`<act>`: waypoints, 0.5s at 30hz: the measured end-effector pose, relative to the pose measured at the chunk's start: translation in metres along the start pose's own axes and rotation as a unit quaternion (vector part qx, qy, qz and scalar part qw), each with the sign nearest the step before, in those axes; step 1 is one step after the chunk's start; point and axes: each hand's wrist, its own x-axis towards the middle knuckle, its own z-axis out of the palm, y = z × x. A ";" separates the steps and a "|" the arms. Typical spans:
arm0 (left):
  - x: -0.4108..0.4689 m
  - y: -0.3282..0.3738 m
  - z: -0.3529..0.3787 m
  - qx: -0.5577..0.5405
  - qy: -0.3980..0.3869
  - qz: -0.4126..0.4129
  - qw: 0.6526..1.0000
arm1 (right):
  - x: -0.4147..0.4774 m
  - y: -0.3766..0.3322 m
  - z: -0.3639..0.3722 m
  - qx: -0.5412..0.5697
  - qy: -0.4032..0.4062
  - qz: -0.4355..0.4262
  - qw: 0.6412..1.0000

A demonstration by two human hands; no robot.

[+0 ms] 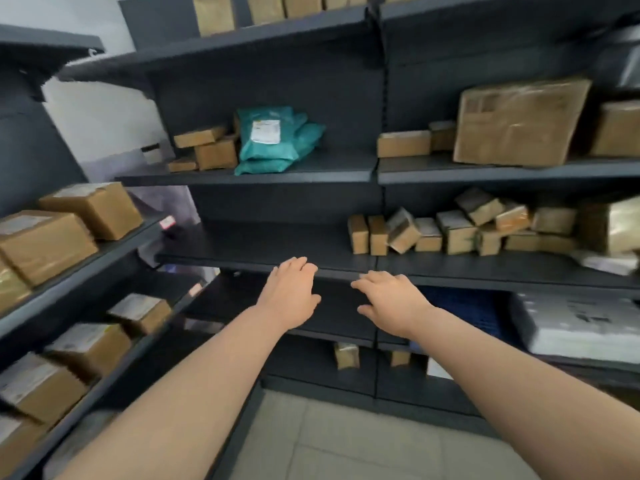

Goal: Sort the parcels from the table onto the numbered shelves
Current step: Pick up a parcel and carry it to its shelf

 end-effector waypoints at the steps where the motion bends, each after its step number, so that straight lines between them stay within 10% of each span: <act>1: 0.010 0.030 0.006 -0.008 -0.009 0.028 1.000 | -0.019 0.023 0.004 0.001 -0.006 0.028 1.000; 15: 0.107 0.431 0.059 -0.027 -0.105 0.392 0.913 | -0.282 0.286 0.008 0.014 -0.017 0.451 0.892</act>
